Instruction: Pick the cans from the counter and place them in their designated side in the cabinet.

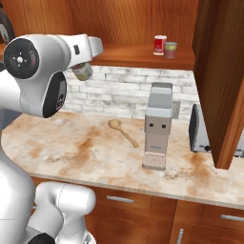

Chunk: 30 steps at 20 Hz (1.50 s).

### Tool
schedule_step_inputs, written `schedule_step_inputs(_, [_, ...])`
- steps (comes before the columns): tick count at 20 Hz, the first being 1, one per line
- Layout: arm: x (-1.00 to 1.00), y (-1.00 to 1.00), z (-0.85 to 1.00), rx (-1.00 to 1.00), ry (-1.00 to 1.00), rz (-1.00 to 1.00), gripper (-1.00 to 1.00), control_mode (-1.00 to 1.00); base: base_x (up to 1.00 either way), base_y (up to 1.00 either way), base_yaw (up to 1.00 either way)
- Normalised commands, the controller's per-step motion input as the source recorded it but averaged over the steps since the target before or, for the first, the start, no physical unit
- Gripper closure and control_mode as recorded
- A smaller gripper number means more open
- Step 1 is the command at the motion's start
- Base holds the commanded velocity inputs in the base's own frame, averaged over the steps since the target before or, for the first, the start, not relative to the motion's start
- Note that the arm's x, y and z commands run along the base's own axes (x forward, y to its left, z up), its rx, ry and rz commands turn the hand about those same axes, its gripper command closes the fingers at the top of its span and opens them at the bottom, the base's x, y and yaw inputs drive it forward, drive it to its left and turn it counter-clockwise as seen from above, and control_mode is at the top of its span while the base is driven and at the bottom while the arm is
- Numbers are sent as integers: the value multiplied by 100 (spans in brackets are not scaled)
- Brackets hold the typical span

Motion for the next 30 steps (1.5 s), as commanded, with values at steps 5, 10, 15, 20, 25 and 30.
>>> schedule_step_inputs(5, [3,-14,10,-7,-6,-1,100,-100,0,0,0])
schedule_step_inputs(10, [11,-8,7,-6,-3,-1,100,-100,0,0,0])
schedule_step_inputs(15, [27,0,6,-4,0,-2,100,-100,0,0,0])
schedule_step_inputs(20, [24,-5,10,-3,0,-2,100,-100,0,0,0])
schedule_step_inputs(25, [22,-5,9,-1,0,-2,100,-100,0,0,0])
schedule_step_inputs(30, [12,0,4,0,-2,-2,100,-100,0,0,0])
